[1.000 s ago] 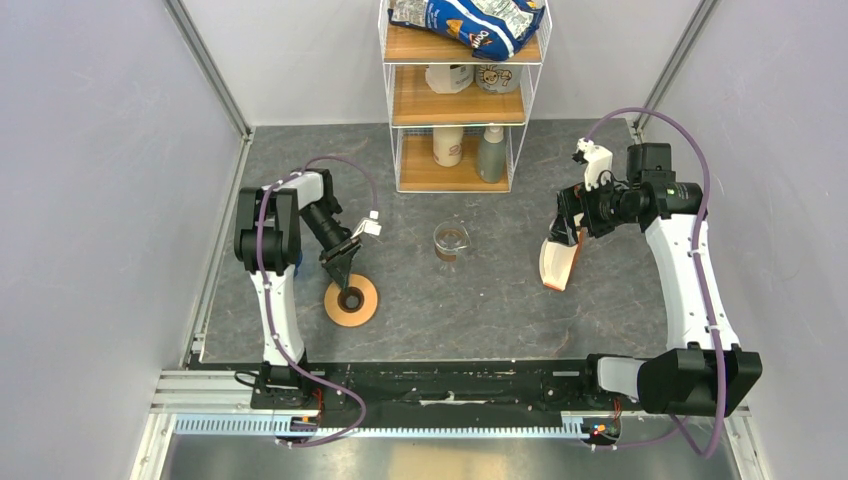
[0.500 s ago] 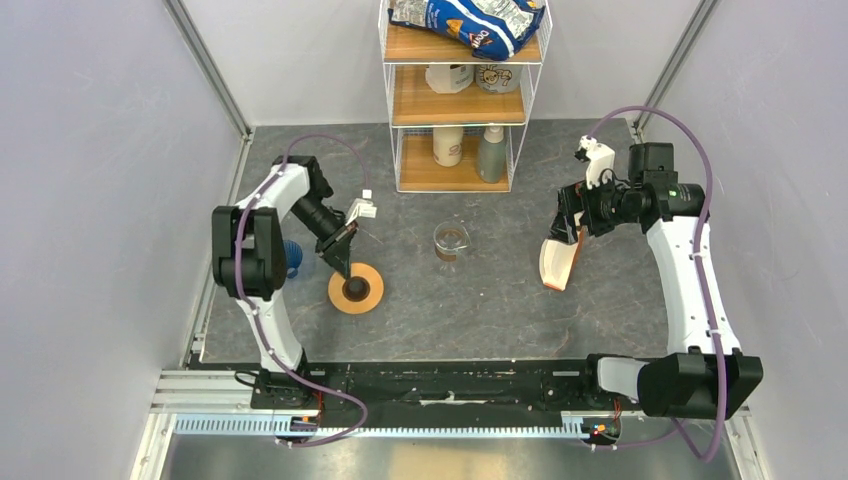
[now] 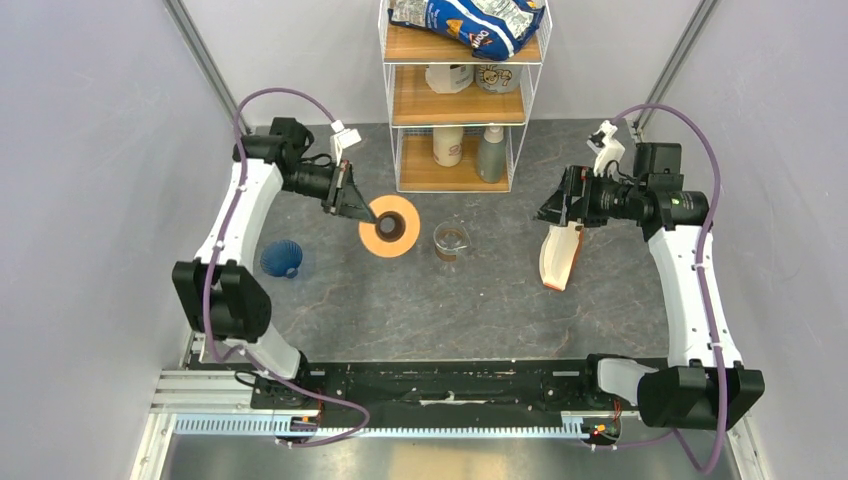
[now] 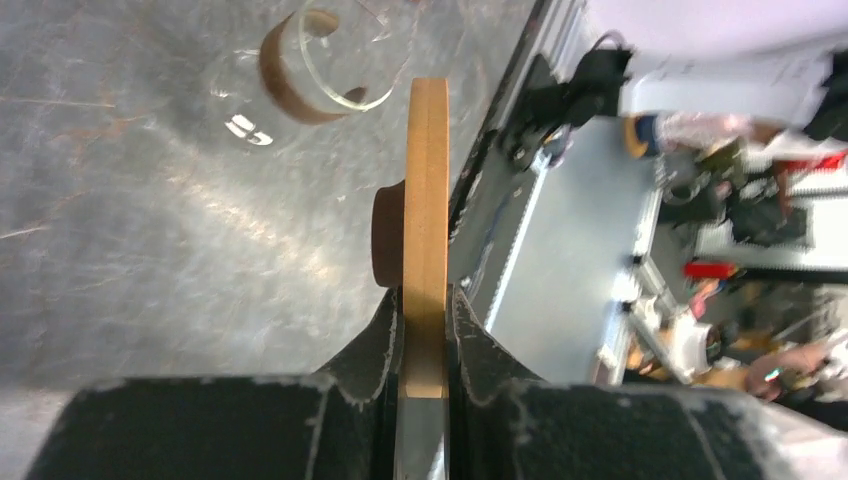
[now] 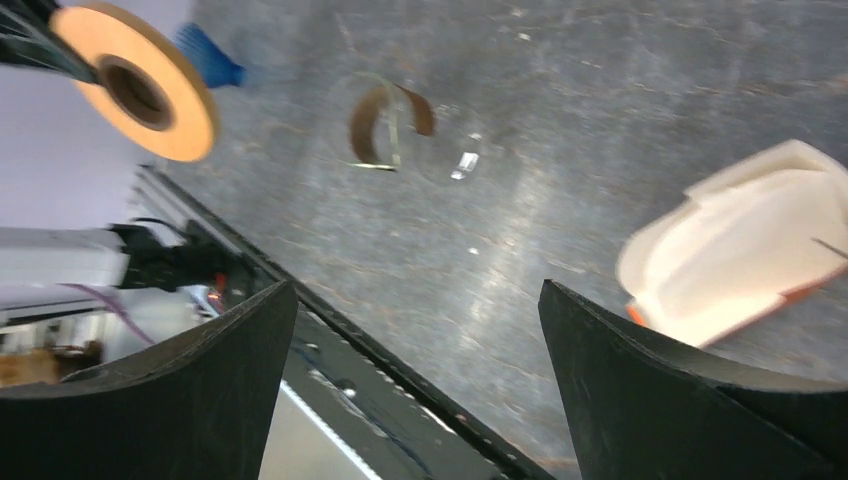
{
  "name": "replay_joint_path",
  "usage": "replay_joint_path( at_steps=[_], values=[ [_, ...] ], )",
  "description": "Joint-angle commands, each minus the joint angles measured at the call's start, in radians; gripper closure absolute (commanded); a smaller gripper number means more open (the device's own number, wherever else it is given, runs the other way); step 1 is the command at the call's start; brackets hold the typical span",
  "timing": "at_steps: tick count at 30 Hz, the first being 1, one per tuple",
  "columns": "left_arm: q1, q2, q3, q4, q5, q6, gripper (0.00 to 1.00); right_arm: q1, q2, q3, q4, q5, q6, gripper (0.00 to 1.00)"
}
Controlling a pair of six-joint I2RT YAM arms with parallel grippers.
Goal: Place the coffee filter in the dripper
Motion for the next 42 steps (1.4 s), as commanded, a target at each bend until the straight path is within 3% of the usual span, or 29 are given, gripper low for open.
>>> replay_joint_path(
  at_steps=[1, 3, 5, 8, 11, 13, 17, 24, 30, 38, 41, 42],
  values=[
    [-0.100, -0.203, -0.214, 0.673, 0.104, -0.827, 0.98, 0.014, -0.048, -0.112, 0.271, -0.205, 0.352, 0.01],
    [-0.151, -0.296, -0.383, 1.097, 0.046, -1.161, 0.98, 0.039, -0.049, -0.170, 0.406, -0.220, 0.486, 0.01],
    [-0.188, -0.342, -0.517, 1.381, -0.006, -1.416, 0.98, 0.077, -0.038, -0.194, 0.470, -0.206, 0.555, 0.01],
    [-0.249, -0.347, -0.637, 1.649, -0.027, -1.604, 0.98, 0.145, -0.019, -0.224, 0.552, -0.188, 0.633, 0.06],
    [-0.274, -0.339, -0.704, 1.785, -0.042, -1.679, 0.98, 0.176, -0.019, -0.284, 0.650, -0.190, 0.716, 0.13],
    [-0.278, -0.325, -0.719, 1.812, -0.045, -1.696, 0.98, 0.204, -0.011, -0.302, 0.703, -0.205, 0.731, 0.24],
    [-0.283, -0.286, -0.730, 1.898, -0.027, -1.760, 0.98, 0.260, 0.012, -0.337, 0.809, -0.229, 0.753, 0.34],
    [-0.286, -0.249, -0.736, 1.958, 0.001, -1.793, 0.98, 0.270, 0.042, -0.379, 1.044, -0.293, 0.872, 0.37],
    [-0.302, -0.225, -0.749, 1.993, 0.009, -1.818, 0.98, 0.293, 0.056, -0.394, 1.095, -0.295, 0.882, 0.44],
    [-0.300, -0.201, -0.760, 1.978, 0.006, -1.807, 0.98, 0.297, 0.075, -0.426, 1.123, -0.338, 0.872, 0.71],
    [-0.300, -0.199, -0.762, 1.940, 0.003, -1.782, 0.96, 0.297, 0.106, -0.426, 1.150, -0.342, 0.865, 0.91],
    [-0.300, -0.198, -0.762, 1.921, 0.003, -1.774, 0.90, 0.297, 0.120, -0.422, 1.157, -0.345, 0.862, 0.96]
  ],
)
